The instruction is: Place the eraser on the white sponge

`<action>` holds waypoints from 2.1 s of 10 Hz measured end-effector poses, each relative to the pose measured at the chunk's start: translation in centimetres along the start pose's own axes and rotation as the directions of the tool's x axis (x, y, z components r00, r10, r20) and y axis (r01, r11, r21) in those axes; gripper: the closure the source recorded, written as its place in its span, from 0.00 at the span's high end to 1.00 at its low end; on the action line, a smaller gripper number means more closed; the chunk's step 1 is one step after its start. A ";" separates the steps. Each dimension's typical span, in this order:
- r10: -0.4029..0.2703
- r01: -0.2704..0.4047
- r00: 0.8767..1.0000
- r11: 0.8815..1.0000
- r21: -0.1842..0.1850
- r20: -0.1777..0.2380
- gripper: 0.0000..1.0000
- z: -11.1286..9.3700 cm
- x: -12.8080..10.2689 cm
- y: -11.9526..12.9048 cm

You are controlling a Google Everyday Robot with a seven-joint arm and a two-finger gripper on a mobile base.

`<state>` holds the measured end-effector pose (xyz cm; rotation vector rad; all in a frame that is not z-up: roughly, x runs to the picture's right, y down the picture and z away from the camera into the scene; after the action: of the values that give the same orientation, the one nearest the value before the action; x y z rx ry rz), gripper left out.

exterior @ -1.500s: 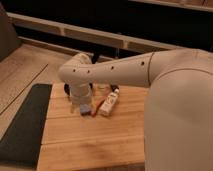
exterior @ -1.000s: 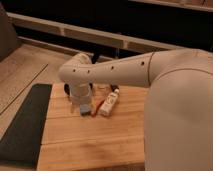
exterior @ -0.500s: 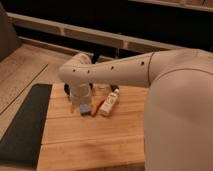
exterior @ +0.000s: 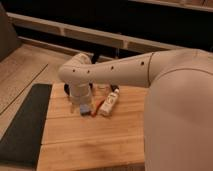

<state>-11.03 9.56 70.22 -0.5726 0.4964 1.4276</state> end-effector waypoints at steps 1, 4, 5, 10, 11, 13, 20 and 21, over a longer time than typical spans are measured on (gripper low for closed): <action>-0.017 0.017 0.999 1.000 -0.004 0.039 0.65 -0.8 -1.0 0.3; -0.059 0.081 0.970 0.993 -0.083 0.237 0.65 -5.9 -7.5 0.6; -0.029 0.076 0.955 0.986 -0.148 0.295 0.65 -7.4 -9.7 -0.4; 0.153 -0.027 0.907 0.951 -0.309 0.393 0.65 -10.3 -14.2 -6.0; 0.146 -0.022 0.908 0.952 -0.305 0.392 0.65 -10.2 -14.1 -5.7; 0.126 -0.023 0.898 0.970 -0.241 0.421 0.65 -9.8 -15.1 -7.5; 0.068 -0.072 0.864 0.997 -0.012 0.498 0.65 -7.2 -23.8 -18.1; 0.069 -0.074 0.864 0.997 -0.012 0.498 0.65 -7.2 -23.8 -18.2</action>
<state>5.20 -14.28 80.98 -0.1598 0.1076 1.5746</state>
